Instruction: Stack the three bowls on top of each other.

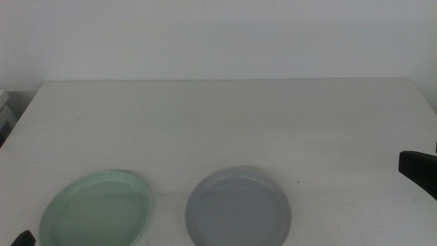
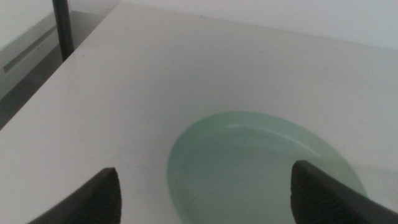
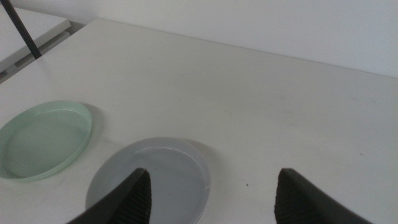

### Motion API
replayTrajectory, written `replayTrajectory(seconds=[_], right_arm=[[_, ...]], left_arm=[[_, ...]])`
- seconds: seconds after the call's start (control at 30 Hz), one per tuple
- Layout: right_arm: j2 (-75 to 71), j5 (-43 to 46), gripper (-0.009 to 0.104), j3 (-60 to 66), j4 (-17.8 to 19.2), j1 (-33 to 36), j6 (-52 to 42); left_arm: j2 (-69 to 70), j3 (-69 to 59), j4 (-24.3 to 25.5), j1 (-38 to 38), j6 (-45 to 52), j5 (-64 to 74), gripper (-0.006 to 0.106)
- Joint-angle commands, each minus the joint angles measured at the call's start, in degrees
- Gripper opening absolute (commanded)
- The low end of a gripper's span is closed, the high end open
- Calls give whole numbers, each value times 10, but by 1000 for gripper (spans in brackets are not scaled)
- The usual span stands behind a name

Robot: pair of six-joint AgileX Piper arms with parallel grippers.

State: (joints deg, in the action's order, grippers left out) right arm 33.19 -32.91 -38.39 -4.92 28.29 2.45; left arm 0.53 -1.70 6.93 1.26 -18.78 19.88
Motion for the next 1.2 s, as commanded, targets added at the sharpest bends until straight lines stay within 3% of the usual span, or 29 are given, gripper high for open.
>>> replayTrajectory(seconds=[0.0,0.2,0.47,0.6,1.0,1.17], right_arm=[[0,41,51,-15,6,-3,-2],[0,41,51,-15,6,-3,-2],[0,41,51,-15,6,-3,-2],[0,41,51,-15,6,-3,-2],[0,41,51,-15,6,-3,-2],[0,41,51,-15,6,-3,-2]], left_arm=[[-30,13,9,-1,-6,-42,105],[-185,143,3,-13,-7,-8,105],[-413,385,3,-12,-7,277,105],[-482,446,12,-12,-8,363,105],[-568,455,32,-12,3,270,105],[-638,473,11,-13,114,286,105]])
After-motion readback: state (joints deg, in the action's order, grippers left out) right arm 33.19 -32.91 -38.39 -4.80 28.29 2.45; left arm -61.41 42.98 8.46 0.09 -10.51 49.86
